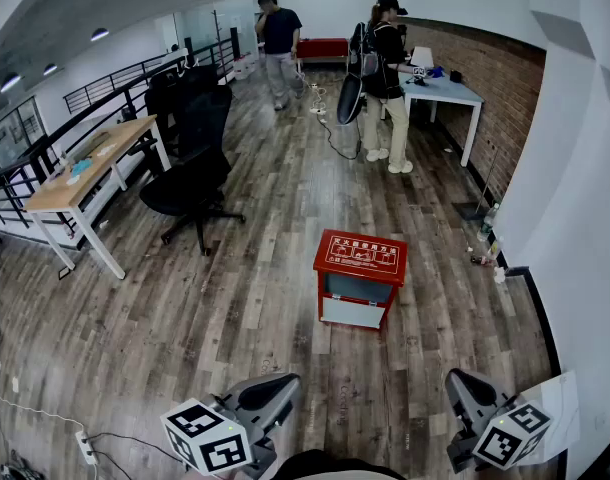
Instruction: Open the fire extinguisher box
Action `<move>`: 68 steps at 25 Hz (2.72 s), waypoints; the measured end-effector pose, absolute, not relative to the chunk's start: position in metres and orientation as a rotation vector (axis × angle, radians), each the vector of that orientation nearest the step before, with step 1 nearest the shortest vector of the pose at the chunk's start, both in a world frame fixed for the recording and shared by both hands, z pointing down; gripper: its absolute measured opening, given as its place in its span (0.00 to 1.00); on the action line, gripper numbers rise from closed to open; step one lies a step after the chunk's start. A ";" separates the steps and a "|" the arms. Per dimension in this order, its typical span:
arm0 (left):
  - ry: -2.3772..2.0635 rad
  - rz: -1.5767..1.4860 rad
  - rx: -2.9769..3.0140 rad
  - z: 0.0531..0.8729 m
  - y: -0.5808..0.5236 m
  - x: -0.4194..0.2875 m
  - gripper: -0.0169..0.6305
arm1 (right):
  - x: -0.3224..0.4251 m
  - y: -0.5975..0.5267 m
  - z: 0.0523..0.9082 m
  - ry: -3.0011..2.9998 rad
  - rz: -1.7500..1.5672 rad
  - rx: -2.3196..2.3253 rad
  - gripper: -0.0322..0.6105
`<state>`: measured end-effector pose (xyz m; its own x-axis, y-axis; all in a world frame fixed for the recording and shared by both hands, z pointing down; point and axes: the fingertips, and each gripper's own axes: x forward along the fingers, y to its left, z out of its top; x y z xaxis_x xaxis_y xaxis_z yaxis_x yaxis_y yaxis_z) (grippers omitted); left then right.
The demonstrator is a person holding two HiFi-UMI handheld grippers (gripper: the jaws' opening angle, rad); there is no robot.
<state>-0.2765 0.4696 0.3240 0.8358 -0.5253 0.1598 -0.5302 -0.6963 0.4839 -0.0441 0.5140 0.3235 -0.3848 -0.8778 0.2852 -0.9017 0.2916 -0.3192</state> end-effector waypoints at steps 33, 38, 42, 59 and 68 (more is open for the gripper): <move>-0.738 0.074 2.608 0.334 0.461 -0.326 0.04 | -0.108 0.497 0.326 -2.474 0.598 1.739 0.07; -0.748 0.052 2.584 0.339 0.449 -0.329 0.04 | -0.105 0.500 0.337 -2.420 0.631 1.756 0.07; -0.734 0.065 2.575 0.346 0.441 -0.320 0.04 | -0.089 0.492 0.339 -2.407 0.680 1.796 0.07; -0.838 0.103 2.512 0.344 0.376 -0.265 0.04 | -0.038 0.380 0.342 -2.459 0.603 1.576 0.07; -0.880 0.076 2.516 0.341 0.340 -0.216 0.04 | 0.002 0.344 0.349 -2.448 0.555 1.459 0.07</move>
